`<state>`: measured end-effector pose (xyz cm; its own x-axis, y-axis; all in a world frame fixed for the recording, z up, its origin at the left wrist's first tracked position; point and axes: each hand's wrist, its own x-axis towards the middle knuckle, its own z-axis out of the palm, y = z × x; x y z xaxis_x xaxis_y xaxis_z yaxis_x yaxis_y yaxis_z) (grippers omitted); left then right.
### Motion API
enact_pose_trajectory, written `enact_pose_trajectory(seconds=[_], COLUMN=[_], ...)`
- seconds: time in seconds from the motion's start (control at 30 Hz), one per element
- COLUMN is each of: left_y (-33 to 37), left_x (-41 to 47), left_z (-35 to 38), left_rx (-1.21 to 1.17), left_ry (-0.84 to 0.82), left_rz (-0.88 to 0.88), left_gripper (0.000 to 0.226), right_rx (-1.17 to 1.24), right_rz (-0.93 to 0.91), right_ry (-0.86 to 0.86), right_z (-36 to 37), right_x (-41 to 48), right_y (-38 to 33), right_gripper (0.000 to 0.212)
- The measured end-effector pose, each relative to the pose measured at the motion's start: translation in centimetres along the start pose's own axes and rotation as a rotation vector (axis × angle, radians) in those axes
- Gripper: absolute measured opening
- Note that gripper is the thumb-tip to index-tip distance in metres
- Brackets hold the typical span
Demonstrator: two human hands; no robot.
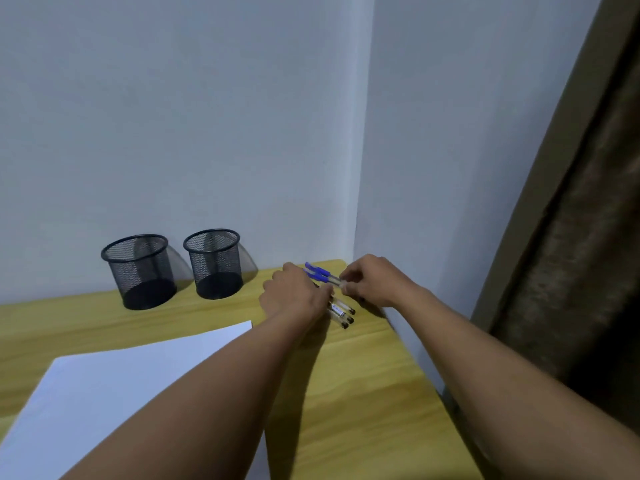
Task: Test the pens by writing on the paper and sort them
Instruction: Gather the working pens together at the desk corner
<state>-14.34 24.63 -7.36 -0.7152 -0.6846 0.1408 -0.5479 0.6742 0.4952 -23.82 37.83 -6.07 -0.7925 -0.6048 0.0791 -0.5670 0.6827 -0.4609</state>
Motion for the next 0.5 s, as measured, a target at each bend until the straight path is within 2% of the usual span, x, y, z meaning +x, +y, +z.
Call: enact_pose_trajectory(seconds=[0.13, 0.3, 0.4, 0.5], left_y=[0.1, 0.1, 0.0, 0.2], left_x=[0.6, 2.1, 2.7, 3.2], left_z=[-0.3, -0.9, -1.1, -1.4], left_rx=[-0.097, -0.191, -0.204, -0.237], left_ry=[-0.037, -0.057, -0.075, -0.106], left_rz=[-0.049, -0.153, -0.193, -0.222], left_gripper=[0.054, 0.054, 0.052, 0.033], right_rx=[-0.027, -0.053, -0.039, -0.046], right_rz=[0.02, 0.076, 0.074, 0.068], right_ry=[0.008, -0.02, -0.011, 0.018], right_z=[-0.2, 0.0, 0.3, 0.8], right_x=[0.3, 0.7, 0.8, 1.3], right_y=[-0.2, -0.8, -1.2, -1.5], right_gripper=[0.022, 0.044, 0.04, 0.035])
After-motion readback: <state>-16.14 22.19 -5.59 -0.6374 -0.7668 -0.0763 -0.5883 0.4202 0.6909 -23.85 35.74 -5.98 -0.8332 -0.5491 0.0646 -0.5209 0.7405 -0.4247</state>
